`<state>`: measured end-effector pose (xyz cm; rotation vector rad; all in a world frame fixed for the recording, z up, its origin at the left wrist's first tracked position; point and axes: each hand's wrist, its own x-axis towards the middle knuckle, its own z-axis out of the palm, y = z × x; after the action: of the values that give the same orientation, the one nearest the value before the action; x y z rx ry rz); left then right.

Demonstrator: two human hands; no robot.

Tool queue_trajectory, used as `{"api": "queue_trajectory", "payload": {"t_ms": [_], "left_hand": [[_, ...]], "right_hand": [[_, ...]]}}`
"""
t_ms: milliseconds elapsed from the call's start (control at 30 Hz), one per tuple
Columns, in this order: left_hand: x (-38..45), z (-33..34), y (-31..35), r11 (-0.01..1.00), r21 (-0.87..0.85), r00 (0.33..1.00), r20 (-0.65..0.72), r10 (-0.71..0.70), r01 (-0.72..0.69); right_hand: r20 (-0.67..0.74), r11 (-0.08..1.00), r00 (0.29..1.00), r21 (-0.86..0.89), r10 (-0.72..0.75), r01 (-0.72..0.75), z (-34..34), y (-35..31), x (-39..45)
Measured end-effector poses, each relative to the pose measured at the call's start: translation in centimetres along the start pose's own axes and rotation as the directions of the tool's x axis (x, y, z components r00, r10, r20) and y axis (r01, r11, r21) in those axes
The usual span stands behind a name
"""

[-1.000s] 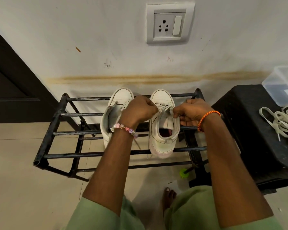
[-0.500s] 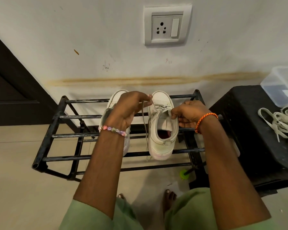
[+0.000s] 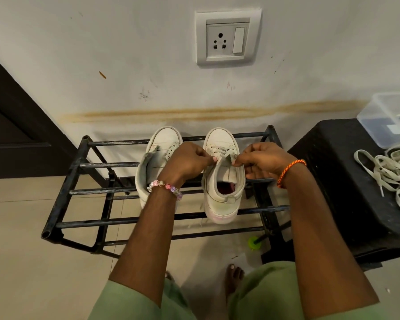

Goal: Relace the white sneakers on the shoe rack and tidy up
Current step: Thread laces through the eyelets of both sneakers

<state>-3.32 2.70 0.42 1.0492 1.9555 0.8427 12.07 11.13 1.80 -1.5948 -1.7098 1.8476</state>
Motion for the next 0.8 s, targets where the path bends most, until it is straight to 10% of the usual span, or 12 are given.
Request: {"api": "queue_trajectory", "payload": {"t_ms": [467, 800], "left_hand": [[0.39, -0.82, -0.21, 0.965, -0.225, 0.976, 0.198, -0.088, 0.133], [0.57, -0.44, -0.28, 0.99, 0.139, 0.989, 0.149, -0.012, -0.009]], "right_hand": [[-0.028, 0.996, 0.998, 0.071, 0.054, -0.052, -0.06, -0.16, -0.4], [-0.079, 0.998, 0.997, 0.055, -0.008, 0.013, 0.4, 0.14, -0.29]]}}
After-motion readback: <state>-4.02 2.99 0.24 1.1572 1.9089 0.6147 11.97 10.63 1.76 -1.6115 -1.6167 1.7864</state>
